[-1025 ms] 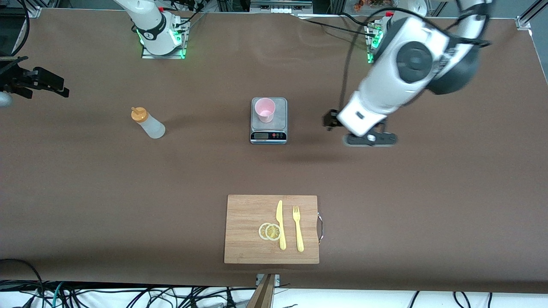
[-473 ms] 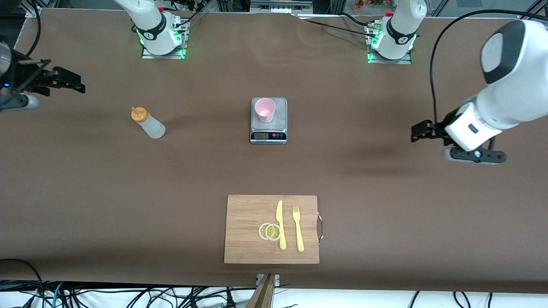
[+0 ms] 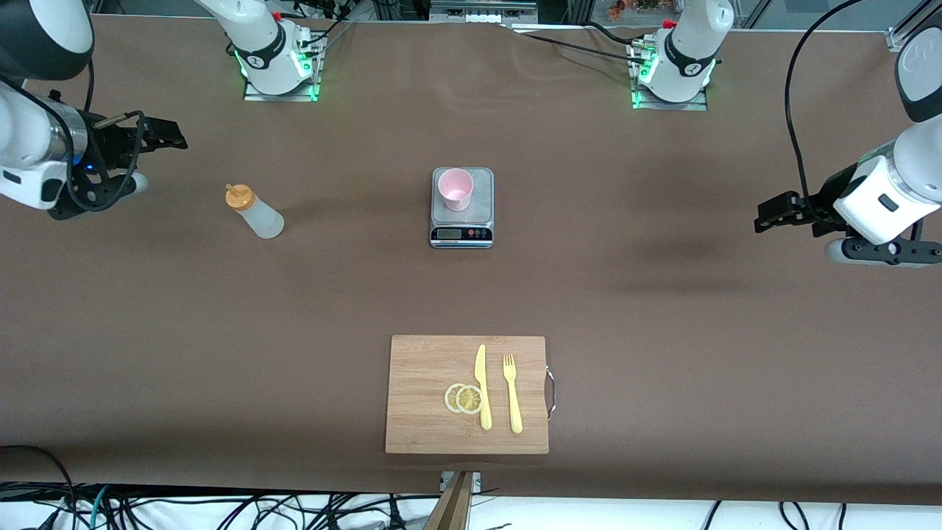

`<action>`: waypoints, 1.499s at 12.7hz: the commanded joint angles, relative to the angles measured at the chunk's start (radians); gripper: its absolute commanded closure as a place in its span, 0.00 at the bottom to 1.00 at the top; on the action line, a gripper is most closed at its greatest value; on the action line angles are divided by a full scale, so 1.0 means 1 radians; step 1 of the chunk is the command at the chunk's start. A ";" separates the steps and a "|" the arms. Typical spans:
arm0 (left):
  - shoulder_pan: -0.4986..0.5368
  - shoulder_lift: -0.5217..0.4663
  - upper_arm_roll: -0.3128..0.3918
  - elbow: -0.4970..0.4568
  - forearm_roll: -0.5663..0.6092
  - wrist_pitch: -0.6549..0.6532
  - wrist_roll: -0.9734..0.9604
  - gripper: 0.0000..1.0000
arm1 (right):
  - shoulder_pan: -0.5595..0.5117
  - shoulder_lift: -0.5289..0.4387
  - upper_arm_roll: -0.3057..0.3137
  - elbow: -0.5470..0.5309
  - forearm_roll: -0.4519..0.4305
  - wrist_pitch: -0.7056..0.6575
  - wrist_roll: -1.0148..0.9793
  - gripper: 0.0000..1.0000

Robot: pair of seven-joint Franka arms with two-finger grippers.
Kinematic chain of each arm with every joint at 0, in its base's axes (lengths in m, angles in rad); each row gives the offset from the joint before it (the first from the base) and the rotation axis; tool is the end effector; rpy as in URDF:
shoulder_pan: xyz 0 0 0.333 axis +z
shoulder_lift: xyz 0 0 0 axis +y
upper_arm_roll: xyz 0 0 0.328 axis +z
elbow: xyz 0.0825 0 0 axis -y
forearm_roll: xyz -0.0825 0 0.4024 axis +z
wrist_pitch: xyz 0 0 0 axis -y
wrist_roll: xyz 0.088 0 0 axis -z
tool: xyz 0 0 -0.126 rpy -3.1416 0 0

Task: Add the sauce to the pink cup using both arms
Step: 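Release the cup and withdraw the left gripper to its start pose, then reach the right gripper to the orange-capped sauce bottle and grasp it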

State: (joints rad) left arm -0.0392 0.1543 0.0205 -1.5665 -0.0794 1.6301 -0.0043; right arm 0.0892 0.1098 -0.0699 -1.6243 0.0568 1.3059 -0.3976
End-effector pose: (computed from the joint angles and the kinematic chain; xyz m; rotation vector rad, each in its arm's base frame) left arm 0.6181 -0.0219 0.5328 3.0636 -0.0095 -0.1403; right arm 0.5558 0.0206 0.5151 -2.8855 -0.6129 0.6156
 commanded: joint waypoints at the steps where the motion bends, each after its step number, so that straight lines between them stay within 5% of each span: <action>1: 0.001 0.034 0.001 0.060 0.018 -0.042 0.023 0.00 | -0.009 -0.021 -0.079 -0.109 0.024 0.096 -0.259 0.00; 5: 0.001 0.053 0.001 0.092 0.020 -0.052 0.021 0.00 | -0.011 -0.010 -0.281 -0.300 0.149 0.274 -0.724 0.00; 7: 0.002 0.063 0.001 0.102 0.020 -0.058 0.023 0.00 | -0.012 0.014 -0.316 -0.350 0.207 0.334 -0.934 0.00; 12: -0.002 0.065 0.001 0.103 0.018 -0.058 0.021 0.00 | -0.077 0.189 -0.327 -0.345 0.458 0.317 -1.494 0.00; 19: -0.001 0.080 0.001 0.125 0.007 -0.059 0.020 0.00 | -0.140 0.347 -0.327 -0.341 0.682 0.210 -2.002 0.00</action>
State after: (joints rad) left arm -0.0394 0.2134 0.0223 -1.4844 -0.0793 1.5983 -0.0029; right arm -0.0249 0.4000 -0.3976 -1.9759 0.6629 1.5467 -2.2684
